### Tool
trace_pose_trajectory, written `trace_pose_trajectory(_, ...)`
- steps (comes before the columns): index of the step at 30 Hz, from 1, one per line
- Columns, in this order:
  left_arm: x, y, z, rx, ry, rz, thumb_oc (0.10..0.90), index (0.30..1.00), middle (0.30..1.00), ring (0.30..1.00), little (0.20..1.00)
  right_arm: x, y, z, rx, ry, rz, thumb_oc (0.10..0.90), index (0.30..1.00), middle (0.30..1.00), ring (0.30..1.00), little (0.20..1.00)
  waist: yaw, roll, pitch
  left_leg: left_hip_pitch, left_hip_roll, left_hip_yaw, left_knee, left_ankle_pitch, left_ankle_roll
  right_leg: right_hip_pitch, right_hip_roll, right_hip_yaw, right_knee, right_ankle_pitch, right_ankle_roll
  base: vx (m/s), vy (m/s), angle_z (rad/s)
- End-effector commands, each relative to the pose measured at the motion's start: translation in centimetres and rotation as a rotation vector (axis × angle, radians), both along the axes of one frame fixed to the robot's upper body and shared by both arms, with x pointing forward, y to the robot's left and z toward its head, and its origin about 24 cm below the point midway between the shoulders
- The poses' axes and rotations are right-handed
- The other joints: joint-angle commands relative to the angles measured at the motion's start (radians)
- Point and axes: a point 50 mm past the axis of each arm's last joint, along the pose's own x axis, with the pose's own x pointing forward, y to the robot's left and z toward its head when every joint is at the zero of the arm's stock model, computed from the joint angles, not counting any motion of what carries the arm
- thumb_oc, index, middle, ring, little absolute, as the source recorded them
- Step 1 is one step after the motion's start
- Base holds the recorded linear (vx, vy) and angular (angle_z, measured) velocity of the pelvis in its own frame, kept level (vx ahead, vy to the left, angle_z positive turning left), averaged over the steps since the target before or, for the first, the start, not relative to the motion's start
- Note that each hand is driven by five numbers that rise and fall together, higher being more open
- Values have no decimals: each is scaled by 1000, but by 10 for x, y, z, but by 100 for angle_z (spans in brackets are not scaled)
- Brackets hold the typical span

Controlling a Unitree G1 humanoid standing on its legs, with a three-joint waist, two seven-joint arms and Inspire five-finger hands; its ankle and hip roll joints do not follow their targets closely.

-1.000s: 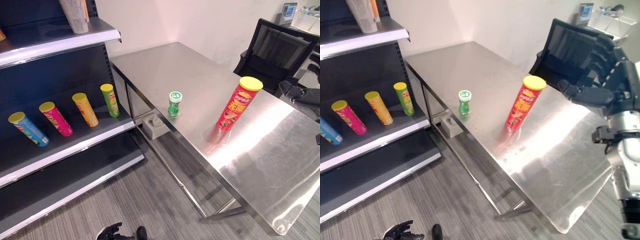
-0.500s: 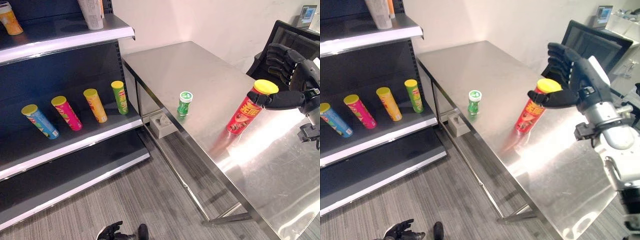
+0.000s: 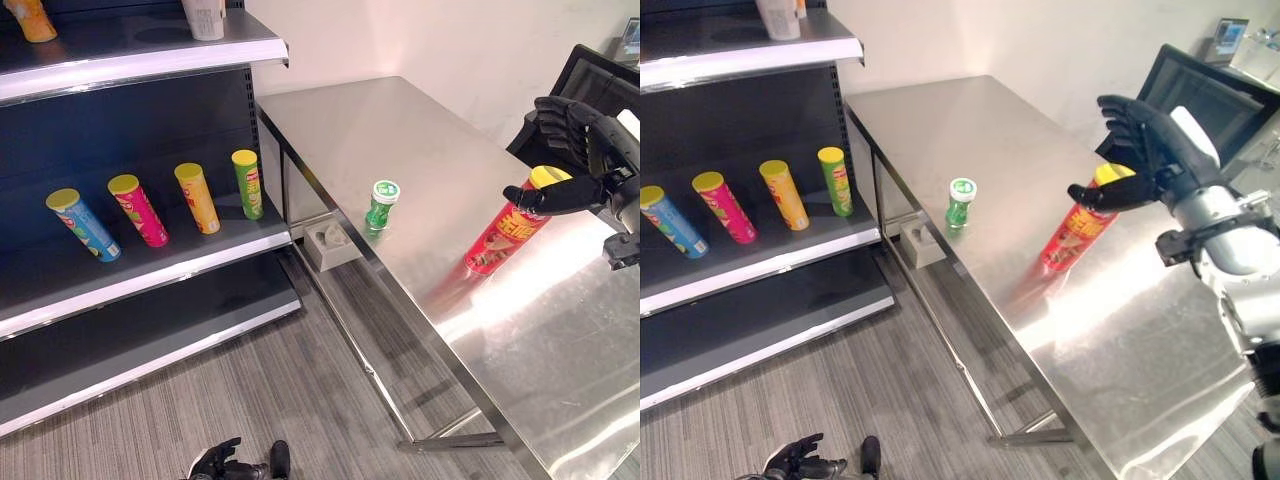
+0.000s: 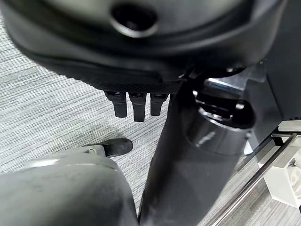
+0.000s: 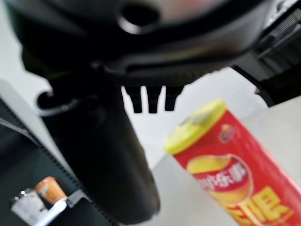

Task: Put the goods on the table back onto the shelves and tidy them up.

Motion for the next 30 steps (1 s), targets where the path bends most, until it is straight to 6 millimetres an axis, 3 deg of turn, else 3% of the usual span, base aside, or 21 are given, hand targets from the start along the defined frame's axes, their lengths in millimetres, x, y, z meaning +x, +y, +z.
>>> trace_pose_trajectory(1,-2,7,1,25,5,-33,800,900,900,900,900,-3,2,65,31,-241,11,800,900,900,900,900,62,-16,-38,150,106,40,6,-167,-117,-106,-67,-10,5,93,72,0,0,0)
trace_pose_trajectory(12,-4,10,1,31,14,-39,800,900,900,900,900,-3,-10,62,-14,-200,-61,800,900,900,900,900,60,-15,-29,146,107,34,6,-165,-119,-106,-68,-17,5,91,72,0,0,0)
trace_pose_trajectory(30,-3,8,1,18,12,-44,800,900,900,900,900,1,-21,34,24,-62,-90,800,900,900,900,900,50,-17,-21,143,107,43,6,-169,-118,-117,-66,-6,5,95,74,0,0,0)
